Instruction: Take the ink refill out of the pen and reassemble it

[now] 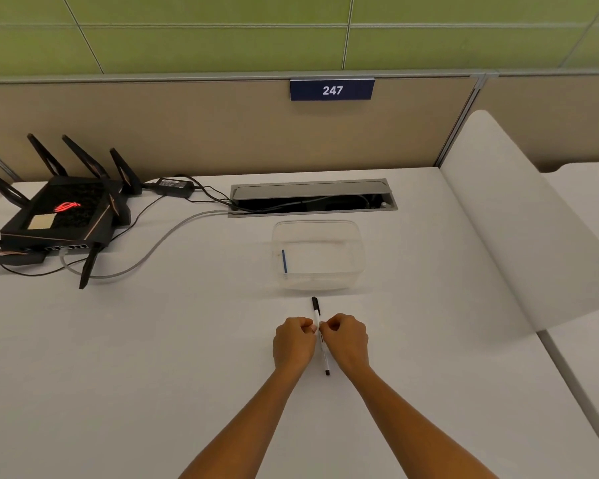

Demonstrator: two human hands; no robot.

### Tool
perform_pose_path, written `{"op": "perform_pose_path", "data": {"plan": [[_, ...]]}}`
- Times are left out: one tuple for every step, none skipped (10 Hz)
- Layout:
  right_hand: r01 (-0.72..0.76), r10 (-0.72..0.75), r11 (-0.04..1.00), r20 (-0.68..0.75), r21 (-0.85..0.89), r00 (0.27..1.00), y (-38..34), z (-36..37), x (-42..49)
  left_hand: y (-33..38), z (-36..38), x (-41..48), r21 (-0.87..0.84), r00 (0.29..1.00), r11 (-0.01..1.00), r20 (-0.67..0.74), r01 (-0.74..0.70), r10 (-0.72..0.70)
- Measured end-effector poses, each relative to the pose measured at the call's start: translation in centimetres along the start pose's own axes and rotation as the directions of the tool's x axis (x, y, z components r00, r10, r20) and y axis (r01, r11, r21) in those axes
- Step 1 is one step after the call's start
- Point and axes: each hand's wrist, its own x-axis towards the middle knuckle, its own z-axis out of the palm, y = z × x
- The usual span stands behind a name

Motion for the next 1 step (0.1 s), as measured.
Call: {"op": "perform_pose_path", "data": {"plan": [[0.089, -0.087, 0.995, -0.035, 0.04, 0.996, -1.11, -0.61, -0.09, 0.89, -0.59, -0.7, 0.077, 0.995, 0.993, -0.029, -0.093, 0.095]]}}
